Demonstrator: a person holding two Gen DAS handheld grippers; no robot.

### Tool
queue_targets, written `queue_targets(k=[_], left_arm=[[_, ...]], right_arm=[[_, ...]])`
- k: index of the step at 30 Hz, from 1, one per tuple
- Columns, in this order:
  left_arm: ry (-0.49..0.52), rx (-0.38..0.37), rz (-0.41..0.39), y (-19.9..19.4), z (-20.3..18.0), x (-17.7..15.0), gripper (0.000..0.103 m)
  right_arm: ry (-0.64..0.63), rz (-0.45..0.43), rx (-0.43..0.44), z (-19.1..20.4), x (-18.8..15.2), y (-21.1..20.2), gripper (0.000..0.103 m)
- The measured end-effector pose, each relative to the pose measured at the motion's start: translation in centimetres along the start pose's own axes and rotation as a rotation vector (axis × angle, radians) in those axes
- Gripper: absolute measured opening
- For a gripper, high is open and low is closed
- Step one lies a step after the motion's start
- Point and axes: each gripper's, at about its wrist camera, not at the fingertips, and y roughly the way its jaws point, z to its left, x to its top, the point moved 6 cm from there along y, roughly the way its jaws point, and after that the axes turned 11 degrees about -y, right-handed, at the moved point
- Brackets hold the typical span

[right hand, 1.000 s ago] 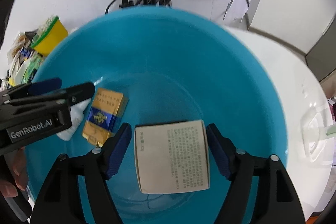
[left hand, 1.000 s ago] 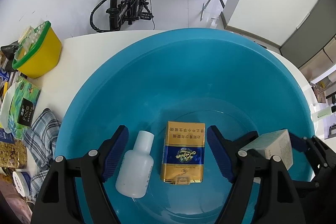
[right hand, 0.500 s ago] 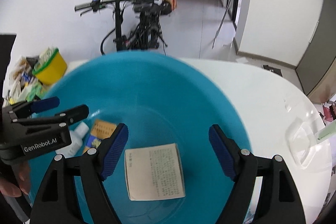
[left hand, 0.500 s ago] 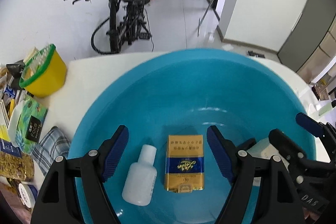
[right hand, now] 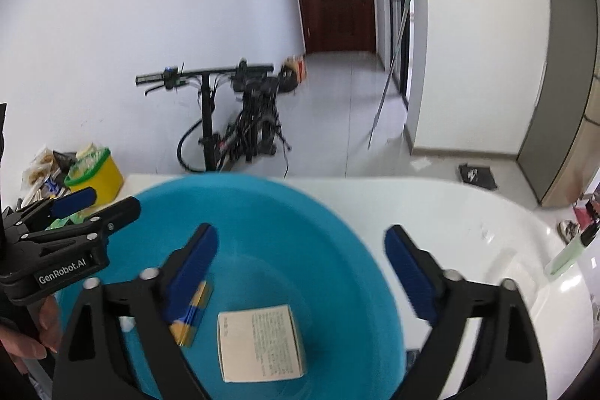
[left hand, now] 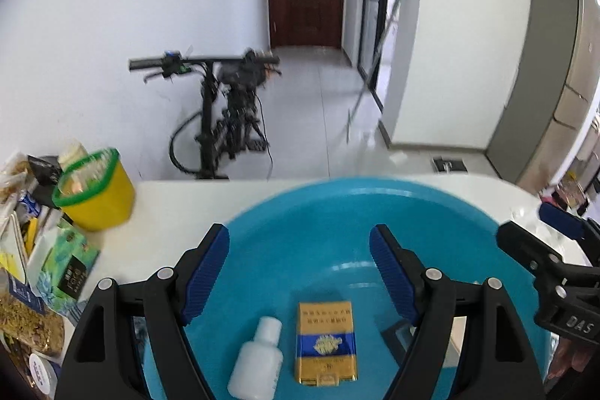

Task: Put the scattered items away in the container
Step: 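Lift both grippers up and out of the blue basin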

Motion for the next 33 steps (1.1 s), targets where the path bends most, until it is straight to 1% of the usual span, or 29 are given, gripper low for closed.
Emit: queue_targets(k=[2,4,5,6,7,10,12,14,15,18,23,27,29,31,32,33], left_arm=[[0.01,-0.012,-0.068,-0.8,0.0,0.6,0.088],[0.026,-0.014,-0.152,-1.9,0.0,1.1,0.088],[0.031,-0.014,-0.185,-2.4,0.0,1.4,0.089],[0.031,-0.013,-0.202,-2.8,-0.1,1.5,0.09],[0.022,-0.019,-0.22,-3.1,0.0,1.7,0.093],[-0.025,-0.068,-0.256,-3.9,0.4,2.2,0.103],[-0.05,-0.102,-0.307,-4.7,0.8,2.6,0.103],[-0.058,-0.113,-0.372,-5.8,1.1,3.0,0.103],[-0.056,-0.111,-0.39,-6.1,1.2,3.1,0.103],[-0.034,-0.111,-0.386,-6.4,1.2,3.5,0.103],[-0.049,-0.141,-0.384,-7.1,1.5,3.7,0.103],[-0.052,-0.128,-0.37,-7.5,1.7,3.4,0.103],[-0.048,-0.104,-0.366,-8.0,1.7,3.0,0.103],[-0.034,-0.1,-0.376,-8.9,1.6,2.8,0.103],[-0.036,-0.109,-0.396,-9.7,1.7,2.7,0.103],[-0.037,-0.117,-0.411,-10.3,1.7,2.6,0.103]], right_arm=[[-0.007,-0.048,-0.005,0.0,0.6,-0.6,0.097],[-0.018,-0.093,-0.017,0.0,1.3,-1.3,0.101],[-0.02,-0.115,-0.026,-0.1,1.5,-1.6,0.102],[-0.019,-0.138,-0.034,-0.2,1.8,-2.0,0.102],[-0.017,-0.156,-0.039,-0.2,2.1,-2.3,0.102],[-0.006,-0.2,-0.055,-0.3,2.8,-3.1,0.102],[-0.005,-0.228,-0.062,-0.3,3.3,-3.6,0.102],[-0.022,-0.254,-0.077,-0.3,3.7,-4.0,0.103],[-0.036,-0.261,-0.089,-0.2,3.8,-4.2,0.103],[-0.065,-0.266,-0.118,-0.2,4.1,-4.4,0.103],[-0.047,-0.261,-0.116,-0.5,4.2,-4.6,0.103],[-0.037,-0.26,-0.112,-0.8,4.1,-5.4,0.103],[-0.044,-0.263,-0.119,-0.9,4.1,-5.9,0.103],[-0.049,-0.248,-0.148,-0.9,4.0,-6.4,0.103],[-0.053,-0.236,-0.168,-0.8,4.0,-6.7,0.103],[-0.057,-0.238,-0.166,-0.6,3.9,-7.1,0.103]])
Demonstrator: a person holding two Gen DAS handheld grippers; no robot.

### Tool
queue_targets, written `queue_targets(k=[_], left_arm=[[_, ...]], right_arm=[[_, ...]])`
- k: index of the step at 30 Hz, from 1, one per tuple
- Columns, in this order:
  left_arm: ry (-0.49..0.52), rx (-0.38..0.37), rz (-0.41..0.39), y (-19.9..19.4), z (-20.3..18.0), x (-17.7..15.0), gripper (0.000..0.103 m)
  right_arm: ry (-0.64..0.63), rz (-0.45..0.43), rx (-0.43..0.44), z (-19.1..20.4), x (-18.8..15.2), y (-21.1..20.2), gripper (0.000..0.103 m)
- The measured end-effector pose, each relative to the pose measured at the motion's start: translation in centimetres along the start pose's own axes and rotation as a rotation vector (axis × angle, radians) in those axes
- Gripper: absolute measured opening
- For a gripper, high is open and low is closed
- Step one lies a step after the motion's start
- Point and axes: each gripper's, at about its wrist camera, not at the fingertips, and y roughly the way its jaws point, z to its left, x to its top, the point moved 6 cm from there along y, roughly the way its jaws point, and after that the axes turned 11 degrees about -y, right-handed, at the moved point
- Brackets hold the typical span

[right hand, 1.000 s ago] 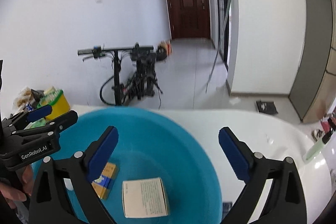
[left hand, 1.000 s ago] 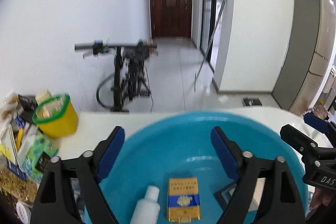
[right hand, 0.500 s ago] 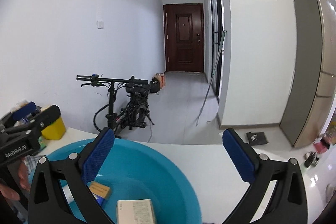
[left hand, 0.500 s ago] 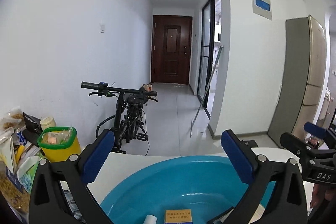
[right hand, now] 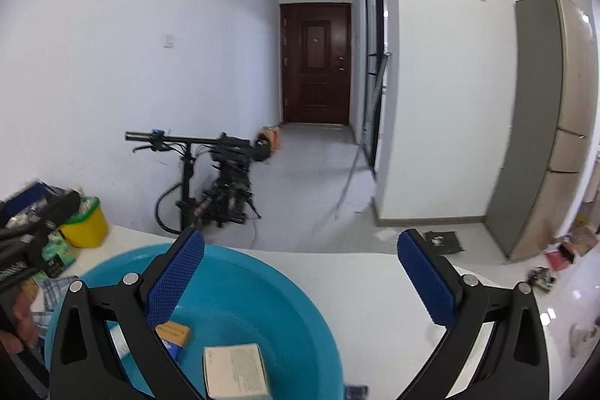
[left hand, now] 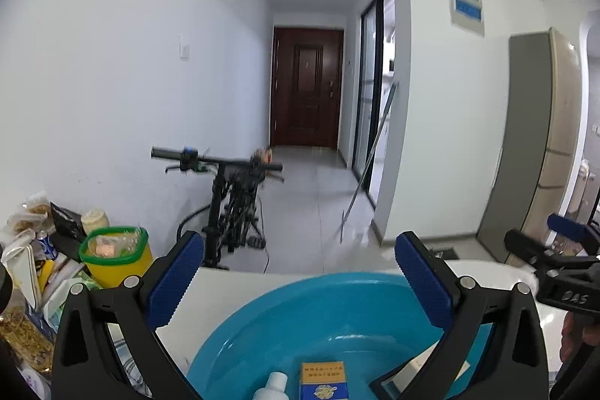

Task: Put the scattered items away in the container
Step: 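Lift both grippers up and out of the blue basin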

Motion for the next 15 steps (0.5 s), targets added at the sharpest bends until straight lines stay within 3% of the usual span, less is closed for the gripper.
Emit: queue_targets(k=[4,9,15], left_arm=[[0.032,-0.003,-0.066,-3.7,-0.5,0.9,0.103],[0.027,0.013,-0.043,-6.5,-0.2,0.7,0.103],[-0.011,0.041,-0.022,-9.7,1.0,-0.4,0.103]], right_arm=[[-0.022,-0.026,0.01,0.4,0.2,-2.2,0.103],[0.011,-0.042,0.038,0.3,0.1,-5.1,0.103],[-0.06,-0.097,0.042,1.4,-0.1,-9.2,0.103]])
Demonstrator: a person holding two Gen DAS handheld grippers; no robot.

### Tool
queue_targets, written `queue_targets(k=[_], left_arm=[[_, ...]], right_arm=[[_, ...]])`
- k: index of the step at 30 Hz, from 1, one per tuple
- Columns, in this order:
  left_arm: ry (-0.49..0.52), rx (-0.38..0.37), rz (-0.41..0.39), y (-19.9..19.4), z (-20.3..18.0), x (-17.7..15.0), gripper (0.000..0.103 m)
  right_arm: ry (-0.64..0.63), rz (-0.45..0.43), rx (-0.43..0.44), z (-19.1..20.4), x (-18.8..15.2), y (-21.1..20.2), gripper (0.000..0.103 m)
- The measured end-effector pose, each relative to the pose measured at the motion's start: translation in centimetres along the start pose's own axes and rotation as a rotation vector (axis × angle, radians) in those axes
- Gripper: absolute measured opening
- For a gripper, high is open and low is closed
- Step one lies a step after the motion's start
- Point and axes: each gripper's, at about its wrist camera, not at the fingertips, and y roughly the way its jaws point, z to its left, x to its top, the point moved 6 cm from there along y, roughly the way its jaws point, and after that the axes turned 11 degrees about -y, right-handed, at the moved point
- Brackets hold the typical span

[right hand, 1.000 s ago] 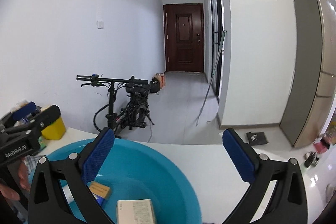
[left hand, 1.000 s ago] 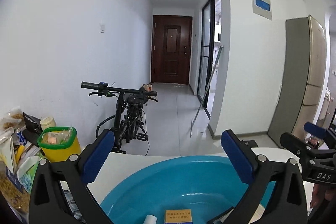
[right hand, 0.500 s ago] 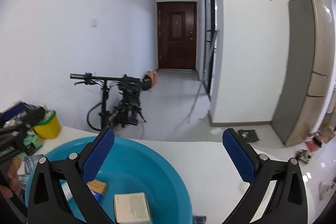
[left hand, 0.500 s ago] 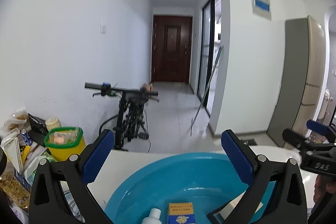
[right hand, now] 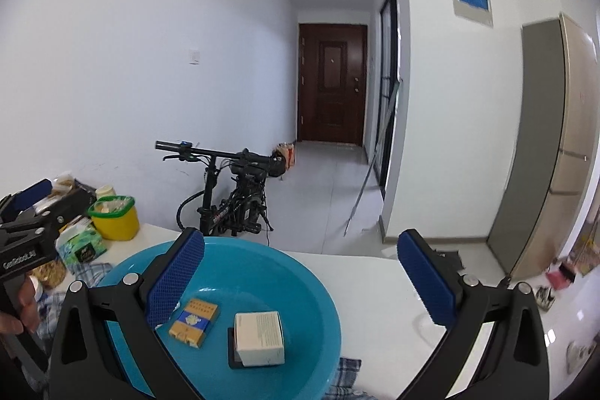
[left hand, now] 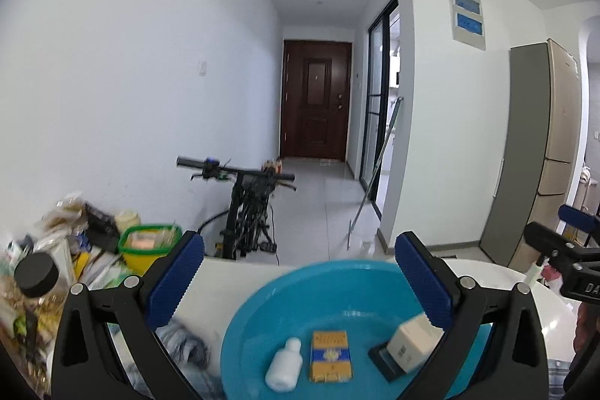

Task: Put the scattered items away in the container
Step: 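Lift both grippers up and out of the blue basin, then move both grippers back toward the items on the plaid shirt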

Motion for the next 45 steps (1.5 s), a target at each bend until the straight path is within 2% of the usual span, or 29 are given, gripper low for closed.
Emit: queue_targets(k=[5,8,13,16,18,23,30,39,45], left_arm=[[0.044,-0.001,0.023,-4.4,-0.5,-0.8,0.103],[0.07,-0.012,0.008,-7.4,-1.0,-1.1,0.103],[0.055,-0.046,-0.016,-12.4,-0.8,-1.5,0.103],[0.059,-0.061,0.025,-14.5,-0.8,-1.7,0.103],[0.07,-0.106,0.03,-16.6,-0.9,-1.8,0.103],[0.114,-0.076,-0.042,-21.2,-0.7,-1.6,0.103],[0.14,-0.075,-0.099,-26.6,-1.1,-1.8,0.103],[0.124,-0.088,-0.146,-28.6,-1.6,-0.6,0.103],[0.118,-0.077,-0.069,-26.6,-0.9,-2.5,0.103]], right_arm=[[-0.002,-0.036,0.038,1.0,0.3,-3.7,0.103],[-0.002,-0.047,0.072,1.6,0.3,-5.6,0.103],[-0.021,-0.068,0.071,2.5,-0.3,-8.7,0.103],[0.033,-0.059,0.152,2.8,-0.6,-11.1,0.103],[0.048,-0.084,0.181,2.9,-0.3,-13.5,0.103],[-0.012,-0.151,0.135,3.8,0.4,-18.1,0.103],[-0.035,-0.159,0.061,4.7,-1.2,-21.1,0.103],[-0.033,-0.186,0.032,4.6,-0.7,-22.0,0.103],[-0.053,-0.137,0.04,5.3,-2.2,-20.8,0.103]])
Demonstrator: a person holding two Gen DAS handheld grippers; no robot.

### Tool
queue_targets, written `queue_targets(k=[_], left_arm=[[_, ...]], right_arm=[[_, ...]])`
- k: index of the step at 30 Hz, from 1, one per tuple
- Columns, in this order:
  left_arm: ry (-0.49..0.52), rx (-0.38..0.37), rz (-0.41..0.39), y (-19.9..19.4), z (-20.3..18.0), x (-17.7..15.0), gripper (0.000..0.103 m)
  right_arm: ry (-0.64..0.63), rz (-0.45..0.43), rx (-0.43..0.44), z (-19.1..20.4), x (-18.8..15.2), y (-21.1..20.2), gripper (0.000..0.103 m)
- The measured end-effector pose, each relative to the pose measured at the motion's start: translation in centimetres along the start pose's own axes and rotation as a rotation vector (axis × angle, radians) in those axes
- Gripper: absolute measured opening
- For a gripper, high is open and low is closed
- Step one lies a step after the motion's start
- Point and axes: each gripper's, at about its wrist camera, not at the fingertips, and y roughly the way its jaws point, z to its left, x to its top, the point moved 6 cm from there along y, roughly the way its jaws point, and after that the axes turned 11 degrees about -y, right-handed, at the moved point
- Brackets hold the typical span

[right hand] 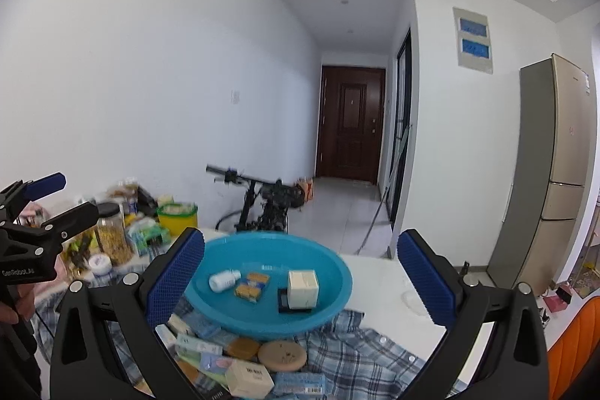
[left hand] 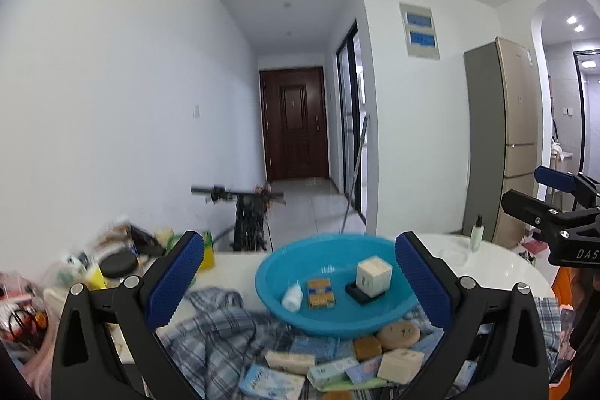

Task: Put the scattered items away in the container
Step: 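Move both grippers back toward the items on the plaid shirt, then move the left gripper toward the gold-and-blue Liqun box on the shirt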

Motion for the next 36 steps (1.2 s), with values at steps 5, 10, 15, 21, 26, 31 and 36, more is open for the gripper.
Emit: queue_targets(k=[5,10,15,21,26,31,36], left_arm=[[0.009,0.031,0.159,3.1,0.7,-4.7,0.103],[-0.062,0.059,0.299,5.7,2.3,-9.6,0.103],[-0.084,0.076,0.434,6.4,2.8,-14.8,0.103],[-0.103,0.09,0.562,6.4,3.4,-19.9,0.103],[-0.094,0.108,0.637,5.7,4.0,-22.8,0.103],[-0.084,0.113,0.716,4.7,4.3,-25.4,0.103],[-0.078,0.114,0.73,4.1,4.3,-26.0,0.103]], right_arm=[[-0.01,0.116,0.029,1.0,-4.0,1.9,0.103],[0.016,0.253,0.066,1.7,-9.1,3.5,0.103],[0.045,0.356,0.097,2.4,-13.2,4.2,0.103],[0.079,0.471,0.137,3.7,-17.7,4.2,0.103],[0.114,0.552,0.164,4.7,-20.9,3.1,0.103],[0.121,0.596,0.175,5.1,-22.5,2.5,0.103],[0.11,0.609,0.18,5.4,-23.0,2.2,0.103]])
